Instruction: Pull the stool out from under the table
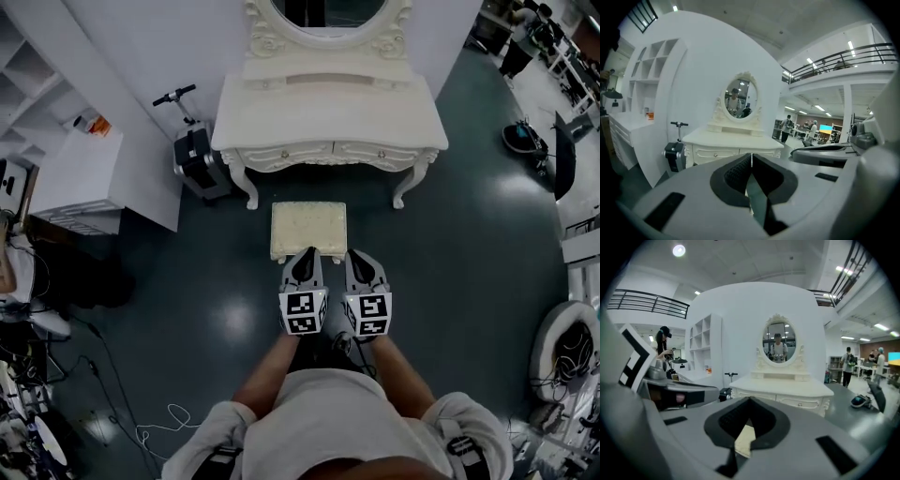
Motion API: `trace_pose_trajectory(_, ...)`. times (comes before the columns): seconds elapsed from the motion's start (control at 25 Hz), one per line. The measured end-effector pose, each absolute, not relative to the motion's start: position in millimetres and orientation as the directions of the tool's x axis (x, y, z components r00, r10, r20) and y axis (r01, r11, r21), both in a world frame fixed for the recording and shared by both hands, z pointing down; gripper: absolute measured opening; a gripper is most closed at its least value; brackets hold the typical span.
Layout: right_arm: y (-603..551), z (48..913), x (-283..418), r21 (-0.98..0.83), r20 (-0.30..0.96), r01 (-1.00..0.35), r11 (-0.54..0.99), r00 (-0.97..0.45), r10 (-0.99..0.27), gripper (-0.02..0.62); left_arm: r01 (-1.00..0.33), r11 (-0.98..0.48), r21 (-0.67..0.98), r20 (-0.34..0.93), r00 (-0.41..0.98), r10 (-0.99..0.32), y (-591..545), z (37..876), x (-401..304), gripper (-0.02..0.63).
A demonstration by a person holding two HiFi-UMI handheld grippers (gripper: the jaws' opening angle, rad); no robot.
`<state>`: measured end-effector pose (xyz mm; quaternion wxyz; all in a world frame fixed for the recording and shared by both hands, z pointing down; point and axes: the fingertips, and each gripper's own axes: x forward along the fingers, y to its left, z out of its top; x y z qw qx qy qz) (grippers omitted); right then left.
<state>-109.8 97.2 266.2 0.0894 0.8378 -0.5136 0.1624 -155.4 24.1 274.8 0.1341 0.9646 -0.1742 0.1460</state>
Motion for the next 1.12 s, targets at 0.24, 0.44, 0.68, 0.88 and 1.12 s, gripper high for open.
trace_pose_trajectory(0.24, 132.6, 242.3, -101.8, 0.030, 0.341, -0.888, -0.458, 0.440, -0.831, 0.014, -0.348, -0.915, 0.204, 0.282, 0.916, -0.286, 61.7, 247.1, -143.1, 0.015)
trace_pose_trajectory(0.44, 158.5, 226.2, -92.8, 0.021, 0.323, -0.879, -0.476, 0.457, -0.829, 0.014, -0.310, -0.932, 0.187, 0.262, 0.930, -0.257, 92.9, 228.0, -129.0, 0.015)
trace_pose_trajectory(0.68, 182.4, 213.9, -94.4, 0.043, 0.307, -0.883, -0.468, 0.457, -0.835, 0.014, -0.277, -0.945, 0.172, 0.244, 0.942, -0.232, 120.5, 211.5, -121.7, 0.015)
trace_pose_trajectory(0.88, 204.3, 206.2, -89.0, 0.049, 0.292, -0.875, -0.481, 0.473, -0.831, 0.014, -0.266, -0.950, 0.163, 0.238, 0.945, -0.224, 138.9, 204.0, -117.8, 0.015)
trace_pose_trajectory(1.12, 229.7, 202.6, -79.3, 0.021, 0.258, -0.853, -0.522, 0.509, -0.821, 0.014, -0.237, -0.964, 0.122, 0.255, 0.946, -0.200, 162.7, 206.4, -111.4, 0.015)
